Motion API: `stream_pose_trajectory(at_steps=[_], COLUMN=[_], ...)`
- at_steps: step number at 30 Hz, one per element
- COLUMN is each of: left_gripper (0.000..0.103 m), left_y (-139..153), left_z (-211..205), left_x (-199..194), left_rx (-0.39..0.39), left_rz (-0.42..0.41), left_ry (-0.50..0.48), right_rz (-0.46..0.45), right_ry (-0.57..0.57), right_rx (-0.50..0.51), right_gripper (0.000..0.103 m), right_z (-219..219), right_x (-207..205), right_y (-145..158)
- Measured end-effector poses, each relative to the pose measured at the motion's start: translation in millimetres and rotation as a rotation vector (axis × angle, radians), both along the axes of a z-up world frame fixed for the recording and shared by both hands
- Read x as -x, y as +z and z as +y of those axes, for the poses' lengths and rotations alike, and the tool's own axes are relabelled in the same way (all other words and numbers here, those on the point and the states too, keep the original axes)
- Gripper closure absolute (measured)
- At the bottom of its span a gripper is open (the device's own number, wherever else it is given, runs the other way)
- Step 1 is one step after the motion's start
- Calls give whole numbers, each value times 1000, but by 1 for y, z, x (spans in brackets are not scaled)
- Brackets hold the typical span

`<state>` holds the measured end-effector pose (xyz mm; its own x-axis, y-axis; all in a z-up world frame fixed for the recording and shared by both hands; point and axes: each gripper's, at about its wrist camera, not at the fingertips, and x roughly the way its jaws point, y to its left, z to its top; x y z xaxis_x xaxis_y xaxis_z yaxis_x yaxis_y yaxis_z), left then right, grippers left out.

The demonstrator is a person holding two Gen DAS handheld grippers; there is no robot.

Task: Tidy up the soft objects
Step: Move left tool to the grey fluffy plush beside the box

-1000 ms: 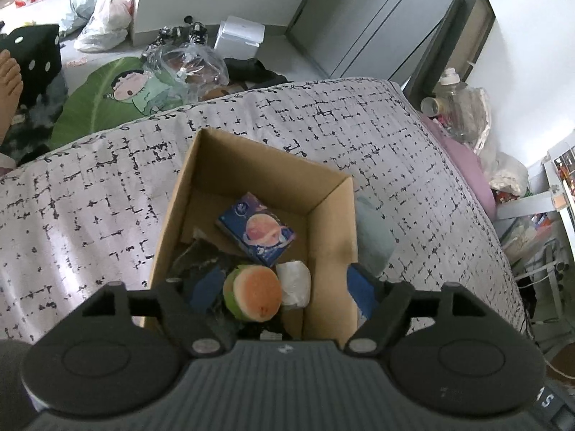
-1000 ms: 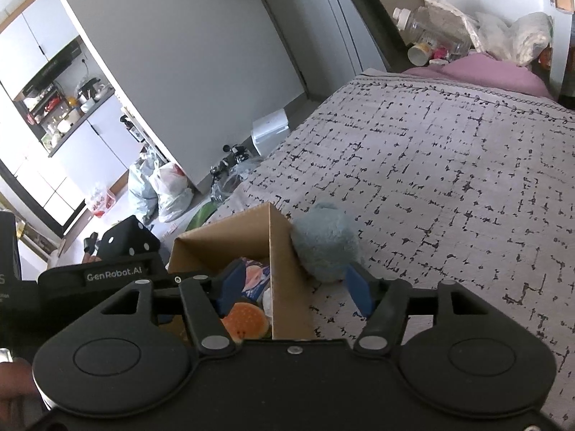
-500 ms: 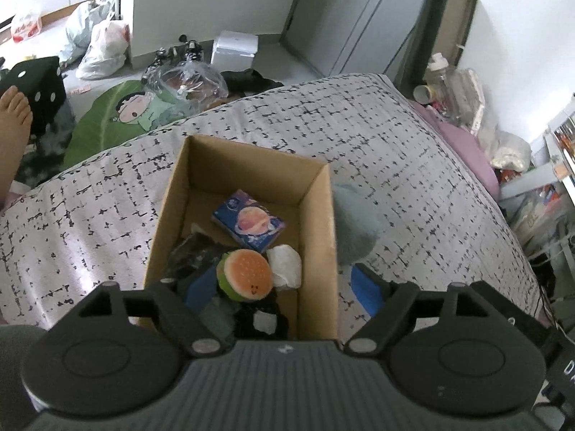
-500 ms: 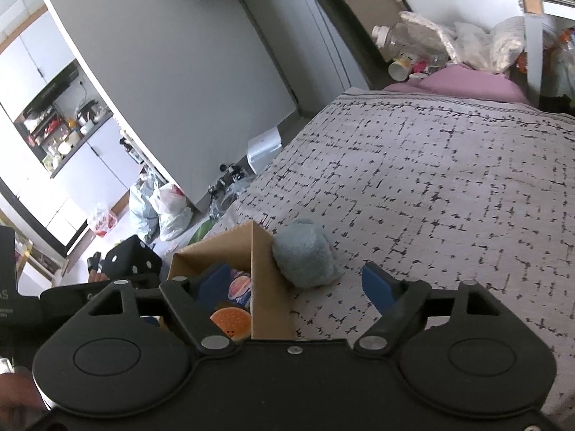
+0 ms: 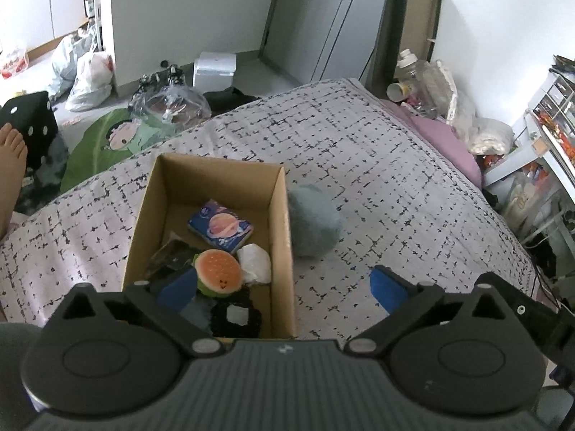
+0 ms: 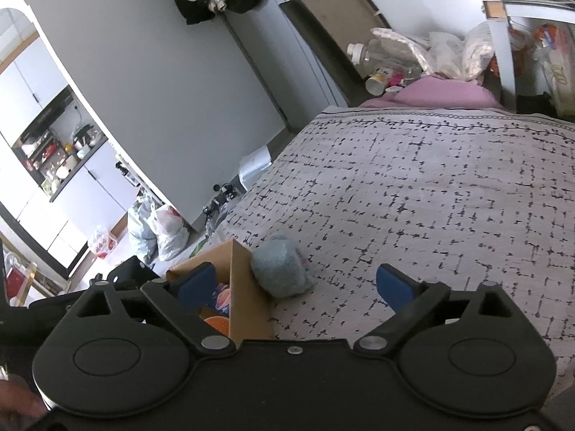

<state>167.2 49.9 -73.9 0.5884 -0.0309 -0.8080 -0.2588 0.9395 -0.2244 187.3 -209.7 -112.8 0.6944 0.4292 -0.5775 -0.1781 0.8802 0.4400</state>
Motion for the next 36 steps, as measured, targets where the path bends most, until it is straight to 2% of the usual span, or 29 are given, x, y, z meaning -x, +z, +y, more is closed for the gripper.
stream_pose_trajectory(at_steps=[8,15,19,26,32,36], left_gripper=[0,0,0,0,1,2], left_y=[8,10,9,1,-2,-5], left_z=[-19,-31,-37,-45,-49,-54], left_x=[1,0,-4,-19,-34,-46], left_rx=[-27,-43,-41,-91,-123,-128], left_rz=[-35,-43,-34,19,10,-4], left_ry=[-33,-35,-48,-40,-50,-61], right_rz=[-27,-18,-43,24,41,65], right_ry=[-14,-3,24,-14,-10,-25], right_rx=[-4,-32,-44,-119,-145,-166], right_gripper=[0,0,0,1,2,10], right_z=[-17,-32,-35,-48,-49,-51], right_x=[5,4,4,-6,-14,-22], right_y=[0,-6,-13,-42,-52,-59])
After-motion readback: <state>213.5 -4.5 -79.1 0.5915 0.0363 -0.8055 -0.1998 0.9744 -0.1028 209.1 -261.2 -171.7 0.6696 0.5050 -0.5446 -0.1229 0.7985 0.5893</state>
